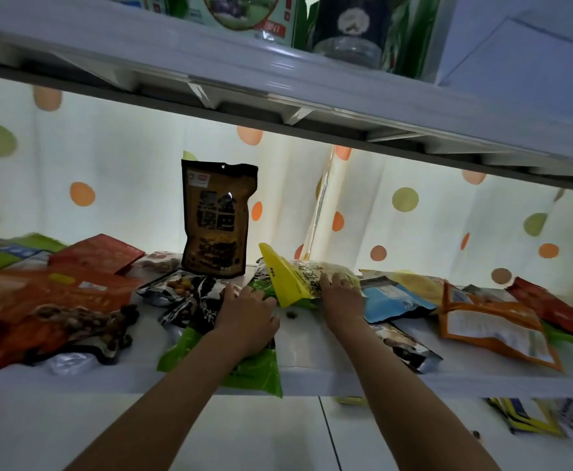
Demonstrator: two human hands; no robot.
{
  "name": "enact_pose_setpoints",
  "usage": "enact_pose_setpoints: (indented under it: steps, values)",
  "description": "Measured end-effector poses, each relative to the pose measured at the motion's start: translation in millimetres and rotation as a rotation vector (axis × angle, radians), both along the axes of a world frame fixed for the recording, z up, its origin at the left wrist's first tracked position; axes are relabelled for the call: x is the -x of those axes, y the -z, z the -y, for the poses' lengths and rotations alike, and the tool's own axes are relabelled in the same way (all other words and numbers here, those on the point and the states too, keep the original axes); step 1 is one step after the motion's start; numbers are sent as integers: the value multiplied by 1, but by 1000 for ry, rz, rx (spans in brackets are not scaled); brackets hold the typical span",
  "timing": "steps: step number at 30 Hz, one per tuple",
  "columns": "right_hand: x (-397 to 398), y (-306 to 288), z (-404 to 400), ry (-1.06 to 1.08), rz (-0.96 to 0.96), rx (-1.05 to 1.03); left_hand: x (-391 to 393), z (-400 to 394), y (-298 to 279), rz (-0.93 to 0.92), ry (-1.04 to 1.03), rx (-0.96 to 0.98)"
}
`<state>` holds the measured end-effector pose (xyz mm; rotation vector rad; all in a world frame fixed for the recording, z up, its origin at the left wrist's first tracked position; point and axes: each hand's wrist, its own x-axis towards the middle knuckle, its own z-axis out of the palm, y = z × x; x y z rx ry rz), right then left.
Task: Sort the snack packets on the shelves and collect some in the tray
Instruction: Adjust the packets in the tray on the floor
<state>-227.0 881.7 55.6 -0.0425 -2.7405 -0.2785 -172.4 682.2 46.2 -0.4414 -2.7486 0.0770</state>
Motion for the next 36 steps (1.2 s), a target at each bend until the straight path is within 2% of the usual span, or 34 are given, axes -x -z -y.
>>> enact_pose_setpoints:
  steps: [4, 13, 23, 27, 29, 30, 32, 36]
  values:
    - [5, 2, -2, -72, -102, 7, -1, 1, 2, -27, -1, -30]
    - [4, -33, -2, -113, -285, 237, -4, 1, 4, -51, -5, -18]
    - [-40, -65, -21, -144, -580, 772, -7, 3, 5, -141, 19, -122]
    - [-59, -65, -41, -222, -622, 1036, -7, -2, -1, -288, 21, -102]
    - [-69, -64, -49, -272, -632, 1128, -9, -8, -10, -318, 109, -250]
    - [-76, -63, -52, -292, -635, 1176, -12, -15, -17, -300, 177, -416]
    - [-91, -61, -56, -340, -624, 1263, -22, -31, -34, -137, 242, -765]
    - [-128, -53, -66, -398, -559, 1453, -47, -70, -61, 195, 385, -1211]
